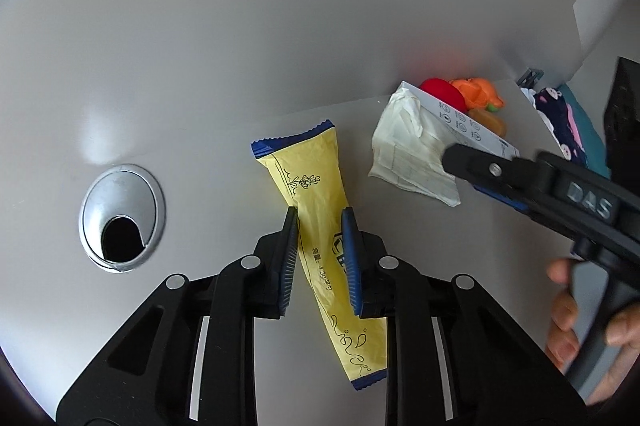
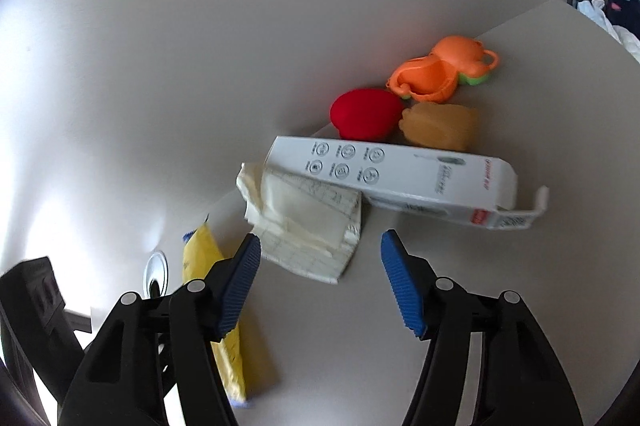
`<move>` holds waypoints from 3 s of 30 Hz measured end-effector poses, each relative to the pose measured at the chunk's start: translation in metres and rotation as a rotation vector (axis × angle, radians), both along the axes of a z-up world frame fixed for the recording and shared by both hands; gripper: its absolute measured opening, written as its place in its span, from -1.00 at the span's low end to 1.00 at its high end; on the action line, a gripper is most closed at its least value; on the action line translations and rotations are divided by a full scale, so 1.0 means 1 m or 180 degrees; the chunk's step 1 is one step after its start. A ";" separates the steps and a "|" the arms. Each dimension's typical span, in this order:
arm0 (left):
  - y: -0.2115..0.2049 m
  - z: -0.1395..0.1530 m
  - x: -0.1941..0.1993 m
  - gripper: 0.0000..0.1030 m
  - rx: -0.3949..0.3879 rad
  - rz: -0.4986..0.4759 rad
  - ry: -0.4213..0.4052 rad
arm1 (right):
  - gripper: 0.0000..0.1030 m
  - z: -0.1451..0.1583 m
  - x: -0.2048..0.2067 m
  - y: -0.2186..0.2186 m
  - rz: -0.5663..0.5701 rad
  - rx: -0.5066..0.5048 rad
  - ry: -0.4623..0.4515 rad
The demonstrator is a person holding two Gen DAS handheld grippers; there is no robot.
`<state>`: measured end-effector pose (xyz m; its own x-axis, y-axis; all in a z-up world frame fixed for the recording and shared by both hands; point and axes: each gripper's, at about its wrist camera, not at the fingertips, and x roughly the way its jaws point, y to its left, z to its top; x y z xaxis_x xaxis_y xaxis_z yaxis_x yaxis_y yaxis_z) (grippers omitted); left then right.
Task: Collect trash
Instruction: 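Grasp the yellow snack wrapper with the left tool while the right tool grasps the tissue, then carry wrapper and tissue over the black bin and open both tools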
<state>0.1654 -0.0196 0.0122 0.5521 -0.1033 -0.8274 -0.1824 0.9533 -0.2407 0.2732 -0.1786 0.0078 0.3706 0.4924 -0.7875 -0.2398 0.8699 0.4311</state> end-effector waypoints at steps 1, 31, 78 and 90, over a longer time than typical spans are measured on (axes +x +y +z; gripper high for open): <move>0.001 0.000 0.000 -0.59 -0.0004 -0.0008 0.0002 | 0.25 -0.001 0.002 0.002 0.0005 0.0007 -0.0009; -0.097 0.045 -0.096 -0.59 -0.0083 -0.0632 -0.0425 | -0.59 0.086 -0.173 -0.118 -0.0738 -0.0038 -0.0733; -0.564 -0.084 -0.412 0.88 0.0532 -0.4182 0.0134 | 0.92 -0.096 -0.652 -0.540 -0.4080 -0.0417 0.0401; -0.534 -0.066 -0.379 0.88 0.0385 -0.3862 0.0090 | 0.94 -0.087 -0.633 -0.531 -0.4018 -0.0554 0.0346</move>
